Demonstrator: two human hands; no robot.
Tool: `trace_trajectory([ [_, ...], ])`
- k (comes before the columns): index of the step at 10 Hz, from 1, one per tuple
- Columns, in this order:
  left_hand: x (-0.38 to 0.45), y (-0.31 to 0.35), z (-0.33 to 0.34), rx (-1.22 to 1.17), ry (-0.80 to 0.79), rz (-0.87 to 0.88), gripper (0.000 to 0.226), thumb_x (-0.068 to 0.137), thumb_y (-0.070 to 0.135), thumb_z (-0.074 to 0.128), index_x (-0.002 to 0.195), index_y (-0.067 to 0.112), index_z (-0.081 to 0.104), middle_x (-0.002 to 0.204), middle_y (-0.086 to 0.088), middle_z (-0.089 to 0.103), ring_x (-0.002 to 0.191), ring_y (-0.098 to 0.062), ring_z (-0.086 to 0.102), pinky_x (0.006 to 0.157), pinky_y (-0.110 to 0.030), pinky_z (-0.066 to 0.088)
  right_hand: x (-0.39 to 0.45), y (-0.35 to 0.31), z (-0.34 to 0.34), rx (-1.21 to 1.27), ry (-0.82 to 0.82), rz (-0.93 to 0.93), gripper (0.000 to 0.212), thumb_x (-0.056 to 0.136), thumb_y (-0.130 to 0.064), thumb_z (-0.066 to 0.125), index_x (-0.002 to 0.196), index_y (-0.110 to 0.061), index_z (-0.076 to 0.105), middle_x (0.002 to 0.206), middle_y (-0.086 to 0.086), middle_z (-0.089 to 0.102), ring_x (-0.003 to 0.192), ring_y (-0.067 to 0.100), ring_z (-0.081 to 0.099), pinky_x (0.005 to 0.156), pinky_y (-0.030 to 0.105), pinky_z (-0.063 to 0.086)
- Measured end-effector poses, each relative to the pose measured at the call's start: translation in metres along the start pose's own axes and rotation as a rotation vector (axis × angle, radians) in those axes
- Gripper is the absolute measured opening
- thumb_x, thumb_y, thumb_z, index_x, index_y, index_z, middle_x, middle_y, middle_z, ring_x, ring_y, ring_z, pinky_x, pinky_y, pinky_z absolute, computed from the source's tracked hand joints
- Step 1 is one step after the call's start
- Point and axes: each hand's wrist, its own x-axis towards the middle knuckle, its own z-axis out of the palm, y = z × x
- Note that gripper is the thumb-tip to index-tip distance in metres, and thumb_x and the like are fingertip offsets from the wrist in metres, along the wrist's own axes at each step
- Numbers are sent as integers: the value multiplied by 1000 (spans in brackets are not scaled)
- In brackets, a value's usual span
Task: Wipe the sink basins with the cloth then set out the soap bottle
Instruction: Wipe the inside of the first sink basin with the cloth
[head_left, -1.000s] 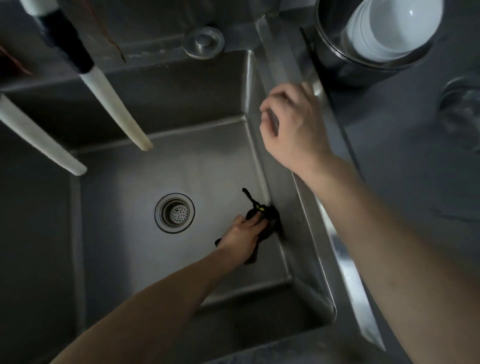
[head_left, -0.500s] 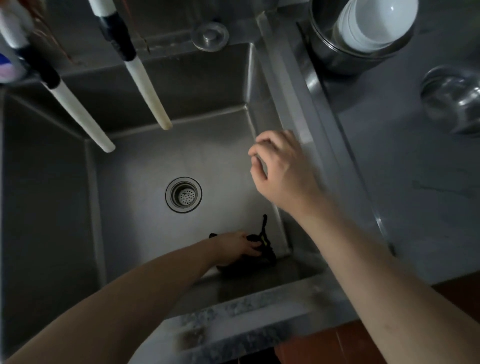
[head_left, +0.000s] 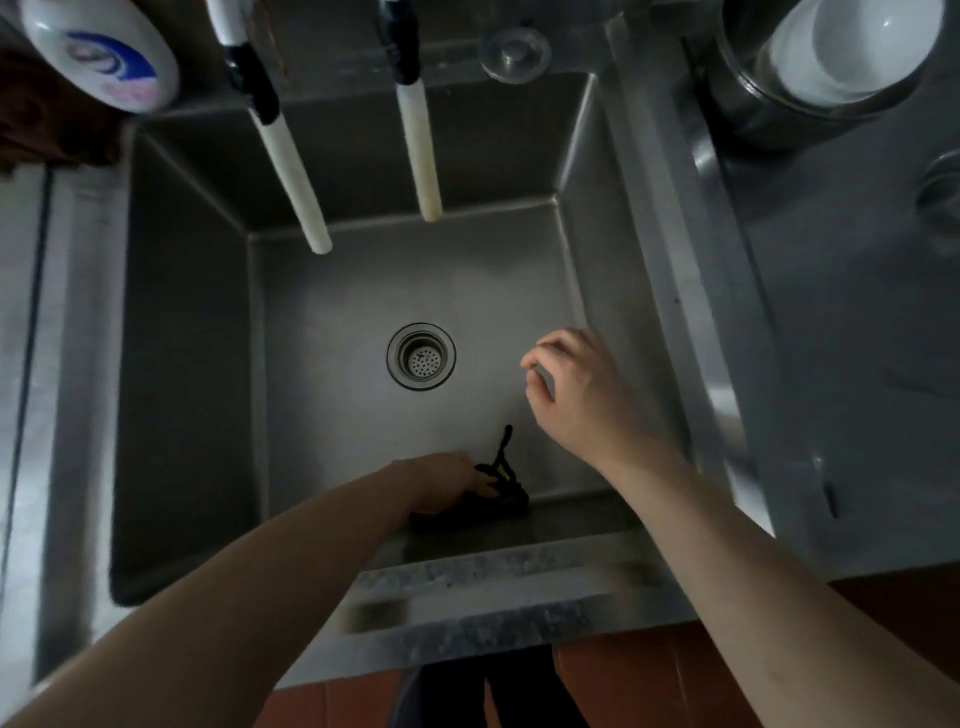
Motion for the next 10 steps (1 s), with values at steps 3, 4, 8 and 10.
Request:
trace_trajectory([
  [3, -62, -46, -1, 57, 46, 4, 47, 96, 20, 58, 140, 33, 53, 142, 4, 55, 118, -27, 57, 100, -37, 47, -9, -19, 29, 48, -138, 90, 11, 92, -9, 65, 98, -13, 73, 100, 5, 66, 103, 30, 57, 91, 35, 47],
  [4, -80, -46, -15, 45, 218, -35, 45, 100, 15, 53, 143, 27, 54, 144, 0, 53, 117, -27, 55, 102, -31, 41, -4, -30, 36, 64, -160, 99, 12, 92, -9, 64, 99, -12, 73, 101, 7, 66, 104, 32, 57, 94, 40, 48],
  [8, -109, -74, -23, -200, 511, -350, 52, 85, -2, 58, 136, 11, 59, 134, -17, 57, 124, -35, 54, 110, -39, 39, 13, -50, 91, 36, -350, 43, 17, 92, -6, 61, 102, -9, 74, 104, 12, 66, 106, 36, 57, 93, 41, 51],
  [10, -143, -84, -40, -256, 469, -587, 42, 94, 13, 52, 135, 21, 57, 123, -12, 54, 111, -32, 56, 98, -45, 50, 37, -76, 138, -1, -542, -176, 29, 91, -9, 64, 120, -8, 68, 124, 14, 62, 117, 37, 56, 100, 46, 50],
])
